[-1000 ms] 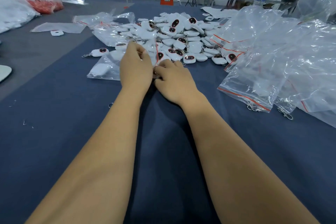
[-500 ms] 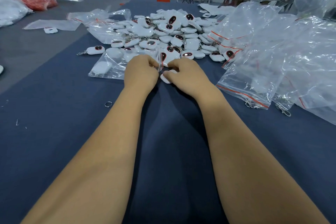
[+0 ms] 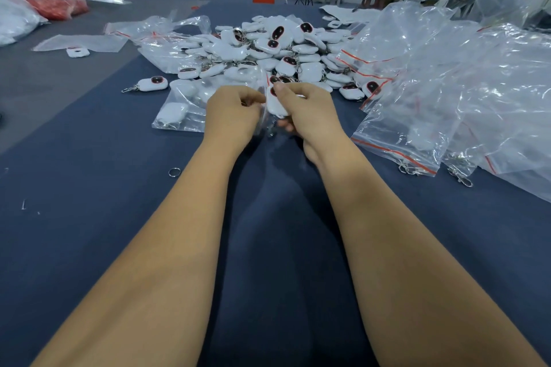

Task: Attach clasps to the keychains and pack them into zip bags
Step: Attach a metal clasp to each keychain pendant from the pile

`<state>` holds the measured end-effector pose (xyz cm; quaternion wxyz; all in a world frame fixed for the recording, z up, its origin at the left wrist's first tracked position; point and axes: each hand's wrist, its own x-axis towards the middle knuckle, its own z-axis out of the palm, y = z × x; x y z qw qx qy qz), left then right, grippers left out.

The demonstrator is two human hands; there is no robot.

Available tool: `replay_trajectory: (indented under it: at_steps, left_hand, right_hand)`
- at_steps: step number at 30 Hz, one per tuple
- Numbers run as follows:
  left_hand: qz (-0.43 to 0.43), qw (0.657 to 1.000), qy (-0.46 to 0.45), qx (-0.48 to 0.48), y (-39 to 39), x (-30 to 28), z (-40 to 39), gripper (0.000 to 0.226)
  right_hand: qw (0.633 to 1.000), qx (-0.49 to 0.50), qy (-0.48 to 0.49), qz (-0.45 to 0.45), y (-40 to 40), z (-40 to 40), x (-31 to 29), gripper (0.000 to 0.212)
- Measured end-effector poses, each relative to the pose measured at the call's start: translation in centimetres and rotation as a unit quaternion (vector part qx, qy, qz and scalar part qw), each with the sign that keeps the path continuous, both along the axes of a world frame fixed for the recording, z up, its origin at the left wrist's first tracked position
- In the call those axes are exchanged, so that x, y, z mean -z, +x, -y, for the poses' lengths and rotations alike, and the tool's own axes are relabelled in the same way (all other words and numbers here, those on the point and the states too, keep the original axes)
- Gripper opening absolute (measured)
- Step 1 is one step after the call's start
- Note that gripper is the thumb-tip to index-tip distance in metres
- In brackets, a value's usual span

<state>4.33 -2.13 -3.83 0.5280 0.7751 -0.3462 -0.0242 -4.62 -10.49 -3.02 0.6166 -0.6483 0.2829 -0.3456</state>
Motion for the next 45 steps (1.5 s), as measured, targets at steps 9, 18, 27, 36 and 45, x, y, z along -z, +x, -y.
replay_trajectory:
  at_steps: [9, 18, 27, 36, 45]
  left_hand:
    - [-0.111, 0.991, -0.052, 0.058, -0.3, -0.3, -0.2, 0.033]
    - [-0.232, 0.966, -0.103, 0.053, -0.6, -1.0, -0.1, 0.028]
    - [-0.23, 0.965, -0.095, 0.085, -0.5, -0.8, -0.1, 0.034]
    - [-0.189, 0.972, -0.083, 0.116, -0.7, -1.0, -0.4, 0.028]
    - [-0.188, 0.97, -0.099, 0.115, -0.5, -0.8, -0.3, 0.018]
  right_hand:
    - [0.996, -0.075, 0.038, 0.03, -0.3, 0.4, 0.3, 0.029]
    - [0.999, -0.032, 0.023, 0.017, 0.3, 0.3, 0.6, 0.024]
    - [0.999, -0.027, 0.017, 0.007, 0.3, 0.5, 0.7, 0.027]
    - [0.997, -0.076, 0.032, 0.005, 0.1, 0.6, 0.3, 0.012]
    - [0.996, -0.068, 0.045, 0.022, 0.0, 0.6, 0.3, 0.018]
